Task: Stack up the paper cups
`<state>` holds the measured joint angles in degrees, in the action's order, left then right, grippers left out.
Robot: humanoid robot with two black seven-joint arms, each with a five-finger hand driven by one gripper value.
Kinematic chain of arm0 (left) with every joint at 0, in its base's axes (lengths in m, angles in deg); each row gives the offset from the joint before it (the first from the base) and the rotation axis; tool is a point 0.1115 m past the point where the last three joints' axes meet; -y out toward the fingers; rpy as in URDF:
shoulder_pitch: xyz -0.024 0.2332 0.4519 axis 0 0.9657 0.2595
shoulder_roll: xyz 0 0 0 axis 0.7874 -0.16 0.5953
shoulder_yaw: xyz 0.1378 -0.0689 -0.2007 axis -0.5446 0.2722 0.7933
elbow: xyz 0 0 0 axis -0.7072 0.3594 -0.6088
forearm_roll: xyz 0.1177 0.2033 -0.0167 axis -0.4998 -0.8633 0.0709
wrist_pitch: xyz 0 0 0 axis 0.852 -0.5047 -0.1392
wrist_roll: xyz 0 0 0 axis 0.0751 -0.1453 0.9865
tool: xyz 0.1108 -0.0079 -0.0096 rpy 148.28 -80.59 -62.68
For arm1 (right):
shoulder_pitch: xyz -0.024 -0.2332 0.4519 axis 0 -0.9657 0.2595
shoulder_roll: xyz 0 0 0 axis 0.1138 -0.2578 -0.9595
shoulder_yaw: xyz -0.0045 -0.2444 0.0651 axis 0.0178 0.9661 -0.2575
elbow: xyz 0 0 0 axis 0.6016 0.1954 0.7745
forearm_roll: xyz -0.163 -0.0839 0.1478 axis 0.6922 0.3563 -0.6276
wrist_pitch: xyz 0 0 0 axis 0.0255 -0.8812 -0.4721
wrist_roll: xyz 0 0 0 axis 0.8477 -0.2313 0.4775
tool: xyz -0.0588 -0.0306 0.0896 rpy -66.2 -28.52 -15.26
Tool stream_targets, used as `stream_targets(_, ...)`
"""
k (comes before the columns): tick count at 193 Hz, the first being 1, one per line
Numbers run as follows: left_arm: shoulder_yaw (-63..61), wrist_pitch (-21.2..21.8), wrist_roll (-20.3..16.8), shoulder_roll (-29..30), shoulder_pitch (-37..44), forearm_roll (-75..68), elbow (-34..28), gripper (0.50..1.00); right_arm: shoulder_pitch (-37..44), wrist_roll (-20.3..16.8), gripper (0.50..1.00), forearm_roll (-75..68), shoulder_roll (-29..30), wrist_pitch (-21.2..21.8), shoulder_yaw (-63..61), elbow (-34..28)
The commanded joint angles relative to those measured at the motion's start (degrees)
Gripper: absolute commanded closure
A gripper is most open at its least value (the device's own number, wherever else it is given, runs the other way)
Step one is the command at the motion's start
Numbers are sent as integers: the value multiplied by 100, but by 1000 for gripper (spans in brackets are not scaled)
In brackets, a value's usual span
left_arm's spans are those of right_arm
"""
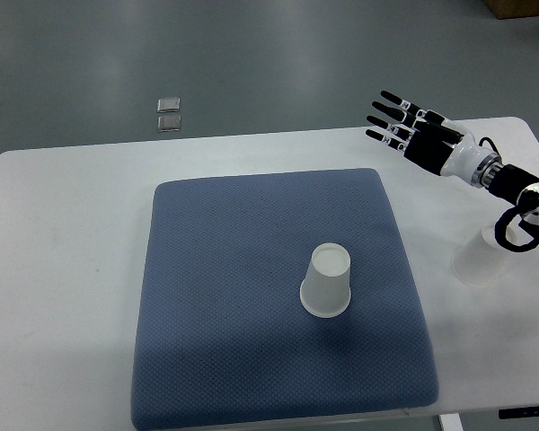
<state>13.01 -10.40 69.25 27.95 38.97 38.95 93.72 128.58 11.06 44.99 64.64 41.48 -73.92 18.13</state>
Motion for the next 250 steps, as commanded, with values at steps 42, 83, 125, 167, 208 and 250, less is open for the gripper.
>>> stream_targets(42,-3,-1,6,0,-3,0,6,500,-82,203,576,-82,-308,57,-46,128)
stream_targets(83,6,-1,6,0,-3,0,6,500,-91,397,576,6,-449,241,-37,322)
stream_targets(125,6,-1,-3,0,-3,0,6,500,-38,1223,576,594,-809,452,7,533)
stream_targets(167,6,-1,-3,0,-3,0,6,500,-21,1390,576,1658,-1064,426,-20,533)
stream_targets(208,6,-1,6,0,-3,0,6,500,217,1979,576,3153,-1398,356,7,524)
stream_targets(250,6,-1,6,0,-3,0,6,500,234,2866,576,5560,-1609,101,174,506)
